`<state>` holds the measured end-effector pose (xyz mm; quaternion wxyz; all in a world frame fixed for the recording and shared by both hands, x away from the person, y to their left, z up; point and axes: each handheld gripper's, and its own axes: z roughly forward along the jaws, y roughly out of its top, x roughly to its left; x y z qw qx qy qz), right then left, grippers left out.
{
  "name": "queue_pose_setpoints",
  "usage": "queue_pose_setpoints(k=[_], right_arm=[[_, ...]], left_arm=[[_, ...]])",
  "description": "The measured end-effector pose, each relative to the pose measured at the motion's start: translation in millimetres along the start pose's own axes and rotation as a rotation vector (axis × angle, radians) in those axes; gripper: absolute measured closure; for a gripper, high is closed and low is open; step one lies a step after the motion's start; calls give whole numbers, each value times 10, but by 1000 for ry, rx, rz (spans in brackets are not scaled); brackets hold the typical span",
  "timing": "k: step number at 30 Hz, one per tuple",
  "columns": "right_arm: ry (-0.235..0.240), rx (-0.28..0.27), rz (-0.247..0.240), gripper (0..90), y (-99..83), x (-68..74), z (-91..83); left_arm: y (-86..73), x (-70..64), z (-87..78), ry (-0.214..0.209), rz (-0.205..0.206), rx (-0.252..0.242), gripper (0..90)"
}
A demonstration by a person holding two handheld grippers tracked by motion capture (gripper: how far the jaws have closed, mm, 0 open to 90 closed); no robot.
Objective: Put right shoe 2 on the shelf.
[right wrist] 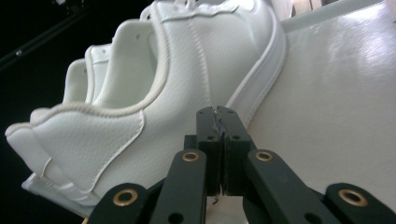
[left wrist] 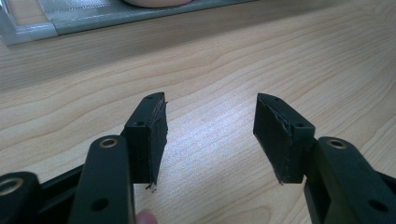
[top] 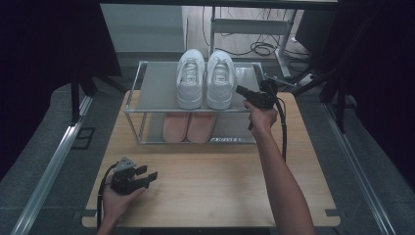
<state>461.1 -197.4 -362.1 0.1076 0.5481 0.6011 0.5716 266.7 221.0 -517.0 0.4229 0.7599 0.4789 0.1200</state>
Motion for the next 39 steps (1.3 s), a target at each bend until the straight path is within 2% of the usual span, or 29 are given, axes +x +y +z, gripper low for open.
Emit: queue_pose_setpoints(k=[4, 9, 18, 21, 25, 31, 36, 39], right_arm=[[10, 11, -13, 894, -37, 74, 45], [7, -1, -24, 895, -55, 143, 71], [30, 1, 5, 896, -76, 173, 102], [29, 5, -6, 895, -98, 201, 123], [32, 0, 5, 892, -105, 181, 112], [39, -14, -4, 814, -129, 161, 71], [75, -32, -15, 698, -135, 131, 2], [87, -39, -23, 660, -133, 122, -41]], left_arm=[[1, 2, -3, -1, 0, -1, 451], [3, 2, -1, -1, -1, -1, 451], [8, 3, 4, -4, 4, 0, 451], [8, 4, -1, -1, -1, -1, 451], [9, 21, -8, -4, 0, -3, 451], [10, 44, -10, -1, -17, -7, 451], [9, 55, 16, -1, -23, 0, 451], [15, 49, 25, 1, -21, 2, 450]])
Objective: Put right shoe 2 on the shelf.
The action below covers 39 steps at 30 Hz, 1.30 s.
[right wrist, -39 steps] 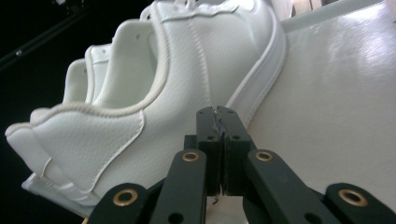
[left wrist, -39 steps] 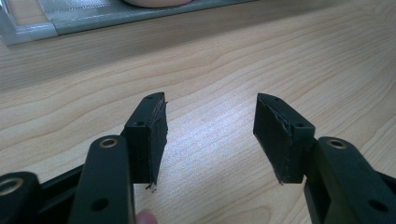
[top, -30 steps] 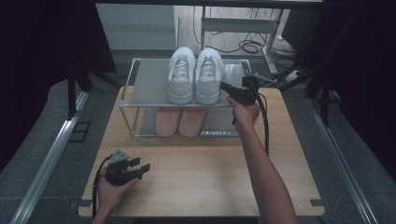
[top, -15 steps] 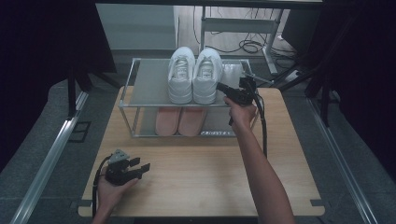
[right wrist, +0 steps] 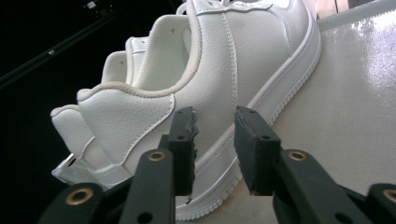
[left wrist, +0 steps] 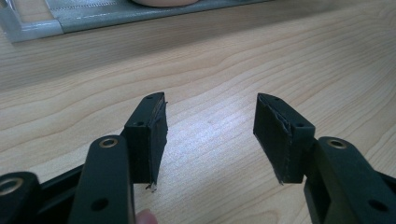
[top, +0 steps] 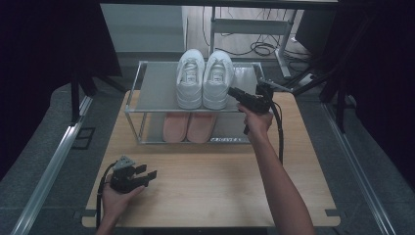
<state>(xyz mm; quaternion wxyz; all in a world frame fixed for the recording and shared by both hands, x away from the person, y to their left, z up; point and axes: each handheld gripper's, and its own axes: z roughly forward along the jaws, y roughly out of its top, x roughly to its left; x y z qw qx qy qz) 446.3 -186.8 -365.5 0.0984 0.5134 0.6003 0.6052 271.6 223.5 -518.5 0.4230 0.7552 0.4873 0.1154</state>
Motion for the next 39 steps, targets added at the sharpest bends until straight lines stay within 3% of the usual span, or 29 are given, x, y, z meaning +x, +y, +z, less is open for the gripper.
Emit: queue_pose_setpoints(k=[9, 24, 33, 39], right_arm=[[14, -32, -13, 595, 1, -26, -143], [39, -69, -25, 568, -123, -76, -455], [54, -86, -41, 569, -295, -108, -765], [68, -96, -79, 568, -448, -113, -984]], left_arm=[[2, -23, -23, 0, 3, -6, 450], [-5, -43, -34, -8, 16, -10, 450], [-7, -80, -56, -9, 21, -16, 450], [-9, -92, -40, -7, 25, -11, 451]])
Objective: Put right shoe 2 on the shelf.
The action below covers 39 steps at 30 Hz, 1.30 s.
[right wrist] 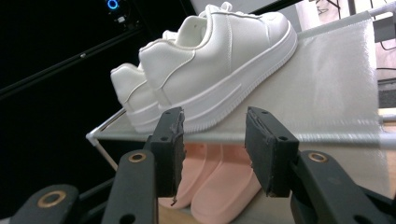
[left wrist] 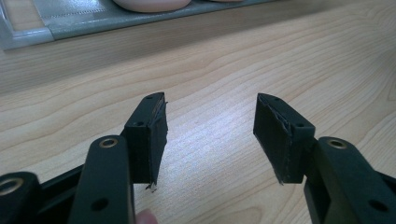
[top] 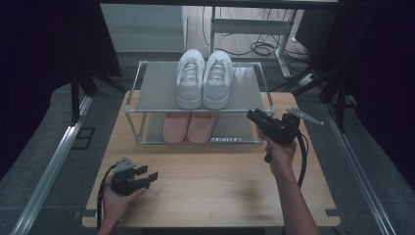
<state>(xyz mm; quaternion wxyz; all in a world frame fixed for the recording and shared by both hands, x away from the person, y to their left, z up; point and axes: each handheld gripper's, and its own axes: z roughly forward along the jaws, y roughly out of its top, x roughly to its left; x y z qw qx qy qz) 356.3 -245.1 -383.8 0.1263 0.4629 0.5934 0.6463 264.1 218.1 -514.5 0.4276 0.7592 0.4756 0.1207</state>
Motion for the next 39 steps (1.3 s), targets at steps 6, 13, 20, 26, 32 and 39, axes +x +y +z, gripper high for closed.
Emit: queue_pose_setpoints(k=[6, 13, 20, 26, 32, 39], right_arm=[[11, 2, -34, 567, -168, -34, -215], [-3, 11, -61, 562, -444, -123, -466], [-14, 48, -58, 559, -762, -271, -607], [-34, 100, -59, 558, -940, -355, -590], [-32, 107, -67, 558, -967, -345, -559], [-39, 109, -68, 558, -984, -355, -566]], left_arm=[[-8, 11, 16, 3, 3, 3, 450], [-7, 0, 11, 3, 2, 2, 450], [-8, -9, 17, 7, -4, 3, 449], [-9, -9, 20, 9, -2, 4, 449], [-8, -4, 10, 10, -3, 1, 449], [-9, -2, 11, 11, 0, 3, 449]])
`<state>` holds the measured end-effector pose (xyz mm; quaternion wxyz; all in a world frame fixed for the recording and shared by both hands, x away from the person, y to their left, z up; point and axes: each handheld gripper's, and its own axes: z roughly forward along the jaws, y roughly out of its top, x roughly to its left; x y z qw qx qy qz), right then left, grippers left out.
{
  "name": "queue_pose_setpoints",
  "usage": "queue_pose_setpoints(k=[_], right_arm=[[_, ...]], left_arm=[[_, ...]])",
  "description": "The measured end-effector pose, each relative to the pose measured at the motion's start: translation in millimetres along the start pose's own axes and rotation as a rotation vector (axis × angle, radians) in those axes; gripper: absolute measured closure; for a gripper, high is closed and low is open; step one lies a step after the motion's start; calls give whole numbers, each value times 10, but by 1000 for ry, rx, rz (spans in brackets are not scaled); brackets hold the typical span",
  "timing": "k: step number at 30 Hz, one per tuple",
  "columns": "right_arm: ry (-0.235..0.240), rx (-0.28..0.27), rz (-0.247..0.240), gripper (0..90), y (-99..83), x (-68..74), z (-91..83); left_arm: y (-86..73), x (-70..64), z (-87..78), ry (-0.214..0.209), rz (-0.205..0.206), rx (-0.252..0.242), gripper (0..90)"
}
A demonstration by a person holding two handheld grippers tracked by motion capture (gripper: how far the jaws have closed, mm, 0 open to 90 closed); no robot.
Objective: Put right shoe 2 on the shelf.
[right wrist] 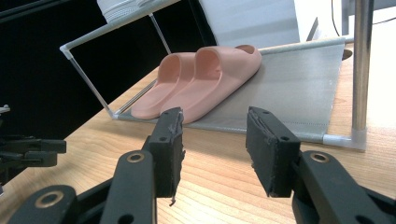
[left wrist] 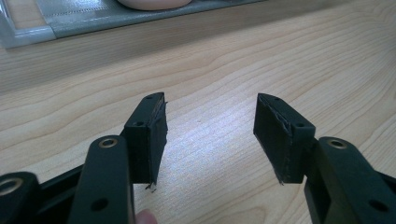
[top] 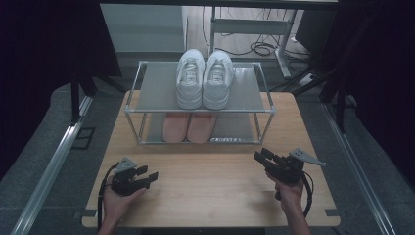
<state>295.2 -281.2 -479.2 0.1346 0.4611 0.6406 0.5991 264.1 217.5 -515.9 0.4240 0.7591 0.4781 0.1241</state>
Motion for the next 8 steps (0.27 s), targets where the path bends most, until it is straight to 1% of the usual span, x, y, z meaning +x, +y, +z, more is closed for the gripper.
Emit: queue_pose_setpoints(k=[8], right_arm=[[-7, -3, 1, 553, -21, -22, -18]], left_arm=[[1, 5, -1, 2, 1, -1, 448]])
